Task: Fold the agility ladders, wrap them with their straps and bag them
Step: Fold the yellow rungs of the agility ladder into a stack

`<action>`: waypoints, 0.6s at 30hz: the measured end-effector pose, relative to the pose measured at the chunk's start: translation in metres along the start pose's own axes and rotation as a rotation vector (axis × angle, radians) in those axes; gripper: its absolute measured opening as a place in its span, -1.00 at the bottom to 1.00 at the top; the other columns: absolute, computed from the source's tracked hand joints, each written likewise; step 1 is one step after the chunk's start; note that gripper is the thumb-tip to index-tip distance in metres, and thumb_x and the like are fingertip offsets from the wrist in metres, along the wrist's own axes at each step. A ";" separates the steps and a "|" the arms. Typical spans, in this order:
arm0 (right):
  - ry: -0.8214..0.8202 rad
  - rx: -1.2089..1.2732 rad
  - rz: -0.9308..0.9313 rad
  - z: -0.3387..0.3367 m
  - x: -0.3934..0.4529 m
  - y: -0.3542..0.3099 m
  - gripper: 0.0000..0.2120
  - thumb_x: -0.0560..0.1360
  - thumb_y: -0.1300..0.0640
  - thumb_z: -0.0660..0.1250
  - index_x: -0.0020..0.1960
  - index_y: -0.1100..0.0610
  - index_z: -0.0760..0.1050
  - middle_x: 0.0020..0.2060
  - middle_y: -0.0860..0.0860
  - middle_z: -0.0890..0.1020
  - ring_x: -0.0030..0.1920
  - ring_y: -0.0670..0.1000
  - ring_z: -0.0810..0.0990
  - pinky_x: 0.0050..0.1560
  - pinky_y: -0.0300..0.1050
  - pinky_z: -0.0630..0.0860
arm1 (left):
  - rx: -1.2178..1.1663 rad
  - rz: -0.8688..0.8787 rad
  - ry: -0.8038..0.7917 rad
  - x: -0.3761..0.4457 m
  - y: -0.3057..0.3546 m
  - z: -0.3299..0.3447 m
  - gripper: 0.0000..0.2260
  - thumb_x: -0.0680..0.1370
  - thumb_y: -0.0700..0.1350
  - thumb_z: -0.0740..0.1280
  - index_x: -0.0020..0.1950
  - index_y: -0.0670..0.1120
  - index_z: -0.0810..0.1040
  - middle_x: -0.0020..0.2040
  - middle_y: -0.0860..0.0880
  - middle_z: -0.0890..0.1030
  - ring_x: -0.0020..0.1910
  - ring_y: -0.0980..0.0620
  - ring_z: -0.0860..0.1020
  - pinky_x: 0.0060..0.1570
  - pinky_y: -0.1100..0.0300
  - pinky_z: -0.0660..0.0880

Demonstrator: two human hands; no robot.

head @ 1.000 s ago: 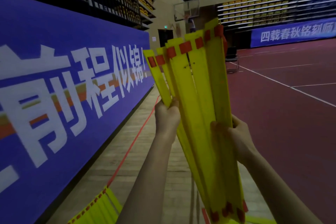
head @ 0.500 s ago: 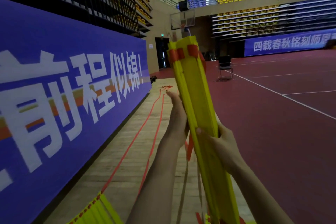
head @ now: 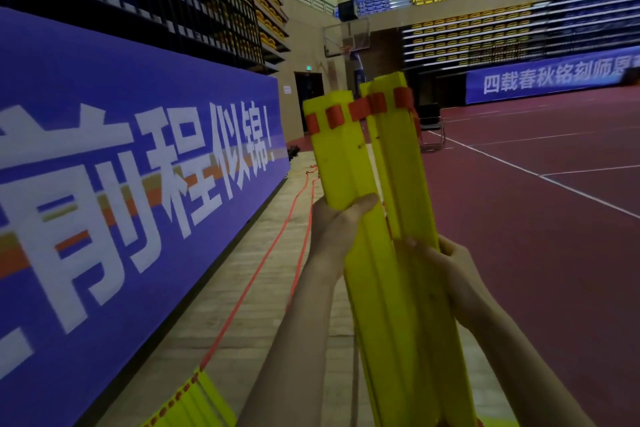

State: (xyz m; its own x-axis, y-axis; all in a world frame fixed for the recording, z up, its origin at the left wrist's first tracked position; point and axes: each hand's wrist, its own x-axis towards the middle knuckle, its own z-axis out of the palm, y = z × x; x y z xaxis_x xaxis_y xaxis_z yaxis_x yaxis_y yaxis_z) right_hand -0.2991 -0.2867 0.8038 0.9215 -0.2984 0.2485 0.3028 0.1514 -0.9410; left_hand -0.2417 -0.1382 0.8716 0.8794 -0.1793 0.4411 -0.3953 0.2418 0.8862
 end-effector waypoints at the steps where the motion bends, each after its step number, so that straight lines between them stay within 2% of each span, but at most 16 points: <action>1: -0.013 0.015 0.004 -0.006 0.000 0.000 -0.47 0.24 -0.01 0.56 0.14 0.19 0.59 -0.14 0.09 0.73 -0.21 0.08 0.71 -0.32 -0.09 0.60 | 0.010 0.015 0.010 0.001 0.000 -0.003 -0.77 0.47 -0.23 0.45 -0.16 0.11 0.52 -0.34 0.33 0.61 -0.33 0.40 0.57 -0.30 0.43 0.50; 4: -0.093 0.000 -0.003 -0.010 -0.003 -0.001 -0.27 0.11 -0.20 0.59 0.12 0.22 0.60 -0.11 0.13 0.72 -0.17 0.10 0.71 -0.28 -0.10 0.60 | 0.075 0.048 0.051 0.000 0.003 -0.003 -0.75 0.58 -0.21 0.31 -0.22 0.09 0.45 -0.48 0.38 0.52 -0.45 0.46 0.48 -0.38 0.48 0.42; 5: -0.122 -0.005 0.004 -0.006 -0.003 -0.001 -0.31 0.15 -0.19 0.59 0.11 0.22 0.60 -0.11 0.13 0.72 -0.16 0.10 0.71 -0.27 -0.10 0.60 | 0.105 0.033 0.069 0.000 0.002 0.001 -0.77 0.61 -0.19 0.26 -0.20 0.07 0.47 -0.45 0.34 0.55 -0.42 0.43 0.50 -0.34 0.45 0.44; 6: -0.145 -0.011 0.011 0.001 -0.005 -0.002 -0.43 0.23 -0.12 0.57 0.10 0.21 0.60 -0.13 0.12 0.73 -0.17 0.09 0.71 -0.27 -0.11 0.60 | 0.120 0.009 0.069 -0.001 0.001 0.006 -0.80 0.63 -0.18 0.23 -0.15 0.05 0.50 -0.37 0.27 0.60 -0.32 0.38 0.54 -0.25 0.38 0.48; 8: -0.180 -0.033 0.002 0.017 -0.008 -0.005 -0.61 0.33 -0.03 0.45 0.07 0.17 0.60 -0.17 0.08 0.73 -0.18 0.06 0.72 -0.27 -0.13 0.61 | 0.101 -0.047 0.080 -0.003 0.002 0.014 -0.87 0.64 -0.04 0.20 0.04 0.02 0.54 -0.10 0.09 0.64 -0.02 0.09 0.61 0.02 0.16 0.53; 10: -0.188 -0.063 -0.022 0.027 -0.009 -0.004 -0.64 0.36 -0.04 0.37 0.06 0.15 0.60 -0.18 0.07 0.73 -0.20 0.05 0.71 -0.25 -0.11 0.62 | 0.021 -0.127 0.063 -0.006 0.007 0.018 -0.44 0.51 0.36 0.06 0.30 0.03 0.45 0.16 0.01 0.57 0.21 -0.06 0.53 0.24 -0.05 0.45; 11: -0.190 -0.066 -0.036 0.030 -0.008 -0.003 -0.63 0.37 -0.06 0.35 0.08 0.13 0.60 -0.18 0.06 0.72 -0.19 0.04 0.71 -0.23 -0.10 0.63 | -0.020 -0.133 0.035 -0.005 0.007 0.017 -0.29 0.40 0.47 0.00 0.35 0.05 0.42 0.19 0.05 0.54 0.24 -0.07 0.50 0.28 -0.07 0.42; 12: -0.193 -0.056 -0.046 0.033 -0.008 -0.004 -0.61 0.39 -0.09 0.34 0.11 0.11 0.59 -0.15 0.05 0.72 -0.16 0.03 0.70 -0.18 -0.08 0.64 | -0.034 -0.100 0.008 -0.003 0.004 0.016 -0.28 0.38 0.52 0.03 0.31 0.07 0.44 0.16 0.09 0.53 0.21 -0.05 0.51 0.26 -0.06 0.44; 13: -0.205 -0.026 -0.055 0.035 -0.007 -0.004 -0.60 0.43 -0.11 0.33 0.16 0.09 0.57 -0.09 0.04 0.72 -0.10 0.02 0.70 -0.10 -0.06 0.64 | -0.029 -0.070 -0.019 -0.002 0.002 0.015 -0.38 0.38 0.48 0.17 0.21 0.08 0.49 0.10 0.09 0.57 0.15 -0.03 0.54 0.20 -0.04 0.48; 15: -0.228 0.030 -0.077 0.038 -0.003 -0.005 -0.62 0.51 -0.14 0.29 0.25 0.01 0.51 0.08 0.01 0.69 0.06 0.01 0.68 0.06 -0.03 0.62 | -0.037 -0.060 -0.025 -0.004 -0.004 0.016 -0.59 0.37 0.26 0.43 0.07 0.03 0.56 0.00 0.03 0.66 0.04 -0.01 0.62 0.08 -0.01 0.54; 16: -0.219 0.034 -0.090 0.039 -0.001 -0.006 -0.63 0.51 -0.15 0.25 0.25 -0.03 0.50 0.13 0.01 0.67 0.11 0.02 0.66 0.11 -0.01 0.60 | -0.023 -0.051 -0.007 -0.005 -0.008 0.017 -0.65 0.40 0.20 0.42 0.05 0.01 0.58 -0.02 0.01 0.67 0.02 0.00 0.64 0.08 -0.01 0.55; 18: -0.151 0.020 -0.098 0.038 0.001 -0.005 -0.64 0.49 -0.18 0.30 0.19 -0.01 0.54 0.12 0.10 0.67 0.11 0.10 0.66 0.12 0.12 0.59 | 0.002 -0.017 0.013 -0.004 -0.014 0.018 -0.77 0.52 0.11 0.28 0.05 0.02 0.57 -0.02 0.04 0.67 0.01 0.05 0.64 0.08 0.04 0.56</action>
State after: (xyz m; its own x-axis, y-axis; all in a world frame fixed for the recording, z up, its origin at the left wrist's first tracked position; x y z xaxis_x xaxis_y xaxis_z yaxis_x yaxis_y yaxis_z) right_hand -0.2899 -0.2519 0.8174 0.9128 -0.1682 0.3721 0.3965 0.1477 -0.9060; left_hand -0.2448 -0.1581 0.8598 0.8892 -0.1711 0.4243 -0.3807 0.2374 0.8937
